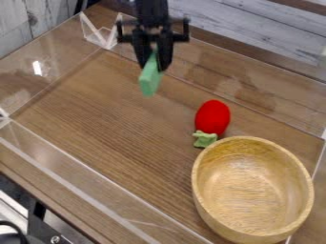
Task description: Put the green block in the brown bowl
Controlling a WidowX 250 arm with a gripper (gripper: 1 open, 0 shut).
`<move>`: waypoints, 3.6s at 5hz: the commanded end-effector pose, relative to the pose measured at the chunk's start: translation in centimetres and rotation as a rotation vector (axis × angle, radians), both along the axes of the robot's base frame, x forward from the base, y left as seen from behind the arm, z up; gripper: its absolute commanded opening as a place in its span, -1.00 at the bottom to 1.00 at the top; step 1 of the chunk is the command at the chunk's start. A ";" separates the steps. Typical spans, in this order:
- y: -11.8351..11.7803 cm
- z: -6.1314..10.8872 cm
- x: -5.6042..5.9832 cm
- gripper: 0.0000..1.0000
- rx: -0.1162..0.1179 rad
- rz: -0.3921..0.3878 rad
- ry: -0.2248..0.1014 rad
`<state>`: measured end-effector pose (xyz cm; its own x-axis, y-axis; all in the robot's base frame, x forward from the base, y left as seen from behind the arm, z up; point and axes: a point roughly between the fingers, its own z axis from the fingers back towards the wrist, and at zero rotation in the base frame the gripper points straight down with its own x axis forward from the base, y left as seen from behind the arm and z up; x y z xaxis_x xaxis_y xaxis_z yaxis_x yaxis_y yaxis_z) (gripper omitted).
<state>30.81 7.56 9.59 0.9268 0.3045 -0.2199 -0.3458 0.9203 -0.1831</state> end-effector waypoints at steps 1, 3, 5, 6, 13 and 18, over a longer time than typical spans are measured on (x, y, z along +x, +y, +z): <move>1.3 2.5 2.0 -1.00 0.028 -0.025 -0.107; 1.9 1.3 3.0 -1.00 0.022 -0.040 -0.109; 2.2 1.5 3.2 -1.00 0.009 -0.058 -0.121; 0.3 2.7 2.4 -1.00 -0.010 -0.083 -0.127; -18.2 4.4 -7.0 -1.00 -0.055 -0.251 -0.145; -20.5 1.4 -8.9 1.00 0.086 -0.219 -0.338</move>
<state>21.66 -12.67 9.76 0.9916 0.0991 0.0827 -0.0861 0.9851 -0.1487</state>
